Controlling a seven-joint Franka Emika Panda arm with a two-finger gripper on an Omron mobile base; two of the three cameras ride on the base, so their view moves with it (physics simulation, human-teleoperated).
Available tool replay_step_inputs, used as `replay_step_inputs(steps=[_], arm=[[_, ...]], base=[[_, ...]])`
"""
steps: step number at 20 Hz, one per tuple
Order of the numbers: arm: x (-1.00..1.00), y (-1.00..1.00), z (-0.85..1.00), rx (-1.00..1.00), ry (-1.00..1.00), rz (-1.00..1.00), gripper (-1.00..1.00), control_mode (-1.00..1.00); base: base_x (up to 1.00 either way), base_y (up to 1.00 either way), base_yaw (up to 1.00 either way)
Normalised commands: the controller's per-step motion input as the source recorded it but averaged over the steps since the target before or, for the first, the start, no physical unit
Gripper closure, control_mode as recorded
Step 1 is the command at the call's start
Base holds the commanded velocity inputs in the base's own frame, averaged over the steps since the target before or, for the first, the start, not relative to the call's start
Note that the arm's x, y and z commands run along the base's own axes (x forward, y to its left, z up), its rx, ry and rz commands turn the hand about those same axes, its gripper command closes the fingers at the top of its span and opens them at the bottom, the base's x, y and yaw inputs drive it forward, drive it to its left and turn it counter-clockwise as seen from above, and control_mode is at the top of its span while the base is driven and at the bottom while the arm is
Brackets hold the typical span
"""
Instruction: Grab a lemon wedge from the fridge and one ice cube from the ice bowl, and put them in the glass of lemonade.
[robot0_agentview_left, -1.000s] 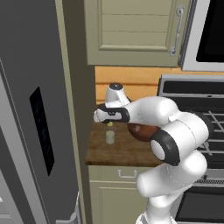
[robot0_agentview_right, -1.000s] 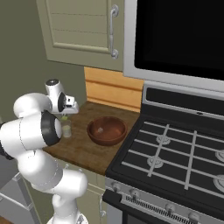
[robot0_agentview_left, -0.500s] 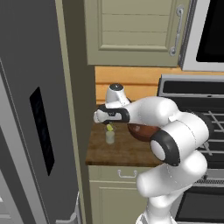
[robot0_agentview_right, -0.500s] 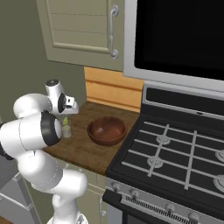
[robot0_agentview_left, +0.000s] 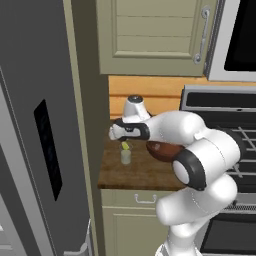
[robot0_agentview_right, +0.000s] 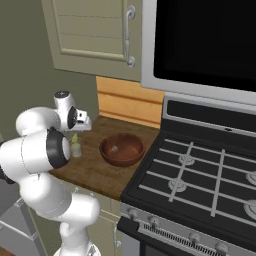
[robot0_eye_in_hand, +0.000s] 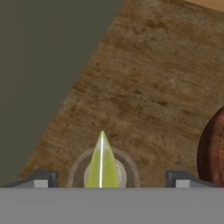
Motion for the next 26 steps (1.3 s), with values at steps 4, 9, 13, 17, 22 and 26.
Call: replay_step_inputs(steps=[4,9,13,17,22,26], arm=[[-0.44,-0.31,0.02,0.06,-0.02,0.00,-1.00,-1.00],[-0.50,-0.10,0.10,0.06,-0.05,0.00,-1.00,-1.00],[-0.71,-0.08,0.07,0.08,-0.08,0.01,-1.00,-1.00],[-0.43,-0.43,0.04,0.11,-0.12,0.00,-1.00,-1.00],[-0.48,-0.76,0.83,0.03,-0.17,-0.13,-1.00,-1.00],[-0.28,-0.87,0.73,0.00,0.00,-0.27,-1.00,-1.00]], base=[[0.00,0.00,0.00],[0.00,0.00,0.00],[0.00,0.00,0.00],[0.00,0.00,0.00],[0.00,0.00,0.00],[0.00,0.00,0.00]])
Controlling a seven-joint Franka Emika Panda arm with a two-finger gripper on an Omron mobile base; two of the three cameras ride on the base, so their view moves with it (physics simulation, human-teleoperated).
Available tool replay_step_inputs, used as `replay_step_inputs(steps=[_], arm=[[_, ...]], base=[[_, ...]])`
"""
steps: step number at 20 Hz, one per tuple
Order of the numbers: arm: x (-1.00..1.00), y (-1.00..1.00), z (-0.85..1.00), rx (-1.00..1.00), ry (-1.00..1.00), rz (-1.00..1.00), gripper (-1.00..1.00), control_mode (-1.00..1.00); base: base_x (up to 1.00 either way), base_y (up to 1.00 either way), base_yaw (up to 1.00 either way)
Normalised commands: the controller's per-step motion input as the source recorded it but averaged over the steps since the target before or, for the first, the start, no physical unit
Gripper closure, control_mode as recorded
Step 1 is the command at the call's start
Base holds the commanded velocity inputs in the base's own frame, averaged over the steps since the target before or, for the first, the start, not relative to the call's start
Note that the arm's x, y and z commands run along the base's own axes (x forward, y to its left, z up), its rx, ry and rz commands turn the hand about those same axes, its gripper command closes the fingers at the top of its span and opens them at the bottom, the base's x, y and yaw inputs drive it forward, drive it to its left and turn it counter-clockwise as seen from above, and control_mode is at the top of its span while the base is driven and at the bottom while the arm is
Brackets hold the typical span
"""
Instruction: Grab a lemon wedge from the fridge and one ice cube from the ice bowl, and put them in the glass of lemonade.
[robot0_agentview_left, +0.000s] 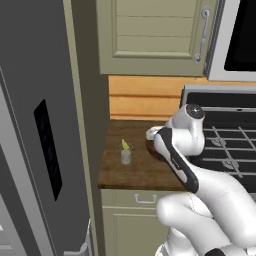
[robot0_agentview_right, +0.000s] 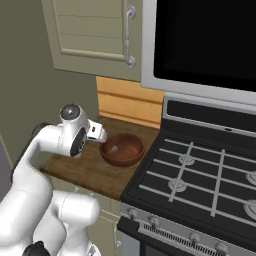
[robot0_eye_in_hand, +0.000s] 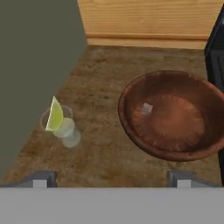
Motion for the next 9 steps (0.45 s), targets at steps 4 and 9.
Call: replay_step_inputs(steps=[4,9], arm=[[-0.33,-0.69,0.63,-0.03,0.00,-0.39,-1.00,-1.00],[-0.46,-0.76,0.29,-0.02,-0.04,-0.21,-1.00,-1.00]], base=[[0.00,0.00,0.00],[0.00,0.00,0.00]])
